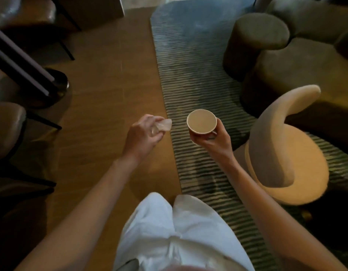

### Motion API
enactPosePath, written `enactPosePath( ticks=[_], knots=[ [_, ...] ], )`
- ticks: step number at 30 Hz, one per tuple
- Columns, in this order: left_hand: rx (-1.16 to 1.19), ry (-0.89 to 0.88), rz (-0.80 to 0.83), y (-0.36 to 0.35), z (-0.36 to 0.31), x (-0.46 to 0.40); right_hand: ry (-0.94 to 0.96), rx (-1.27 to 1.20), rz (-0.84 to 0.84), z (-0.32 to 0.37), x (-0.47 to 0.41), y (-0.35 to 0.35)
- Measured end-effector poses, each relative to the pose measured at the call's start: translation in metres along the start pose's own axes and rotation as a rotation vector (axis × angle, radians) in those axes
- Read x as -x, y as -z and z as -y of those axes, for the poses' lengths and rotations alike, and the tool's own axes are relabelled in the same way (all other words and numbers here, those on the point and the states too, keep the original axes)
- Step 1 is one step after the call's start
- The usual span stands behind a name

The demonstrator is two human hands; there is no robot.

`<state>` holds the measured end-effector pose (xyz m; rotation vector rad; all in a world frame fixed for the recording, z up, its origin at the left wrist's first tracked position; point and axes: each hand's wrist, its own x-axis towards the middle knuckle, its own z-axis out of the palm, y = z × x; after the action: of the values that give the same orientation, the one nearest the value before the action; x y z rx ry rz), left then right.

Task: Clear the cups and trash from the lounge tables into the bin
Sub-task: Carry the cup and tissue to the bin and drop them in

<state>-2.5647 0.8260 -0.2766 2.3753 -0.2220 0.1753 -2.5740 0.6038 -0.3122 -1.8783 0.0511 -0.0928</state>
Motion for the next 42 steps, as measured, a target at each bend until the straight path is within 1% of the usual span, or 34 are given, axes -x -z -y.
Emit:
enactPosePath(
  ticks=[3, 7, 11, 14, 18, 23, 27, 32, 36, 39, 42],
  knots=[
    [0.019, 0.016, -0.006, -0.010, 0.015, -0.071, -0.036, 0.007, -0.012, -0.007, -0.073, -0.006],
    [0.042, 0.018, -0.034, -0.025, 0.052, -0.176, -0.050, 0.037, -0.001, -0.018, -0.185, -0.023],
    [0.035, -0.010, -0.033, -0.030, 0.091, -0.305, -0.035, 0.036, -0.021, -0.011, -0.313, -0.043],
    [0.032, -0.058, -0.001, -0.033, 0.109, -0.406, -0.059, 0.018, -0.073, -0.003, -0.400, -0.046],
    [0.046, -0.128, 0.086, -0.049, 0.114, -0.523, -0.077, 0.000, -0.127, 0.000, -0.494, -0.036],
    [0.118, -0.176, 0.174, -0.089, 0.116, -0.663, -0.114, 0.018, -0.195, -0.016, -0.623, -0.013],
    [0.120, -0.196, 0.171, -0.123, 0.118, -0.782, -0.111, 0.024, -0.189, -0.033, -0.745, 0.006],
    [0.125, -0.144, 0.163, -0.154, 0.107, -0.924, -0.137, -0.005, -0.174, -0.037, -0.896, 0.039],
    [0.135, -0.114, 0.137, -0.173, 0.103, -1.022, -0.130, -0.013, -0.144, -0.036, -1.005, 0.055],
    [0.147, -0.083, 0.133, -0.187, 0.111, -1.090, -0.140, -0.014, -0.137, -0.043, -1.080, 0.060],
    [0.136, -0.090, 0.140, -0.202, 0.129, -1.168, -0.145, -0.035, -0.128, -0.055, -1.158, 0.057]
  ],
)
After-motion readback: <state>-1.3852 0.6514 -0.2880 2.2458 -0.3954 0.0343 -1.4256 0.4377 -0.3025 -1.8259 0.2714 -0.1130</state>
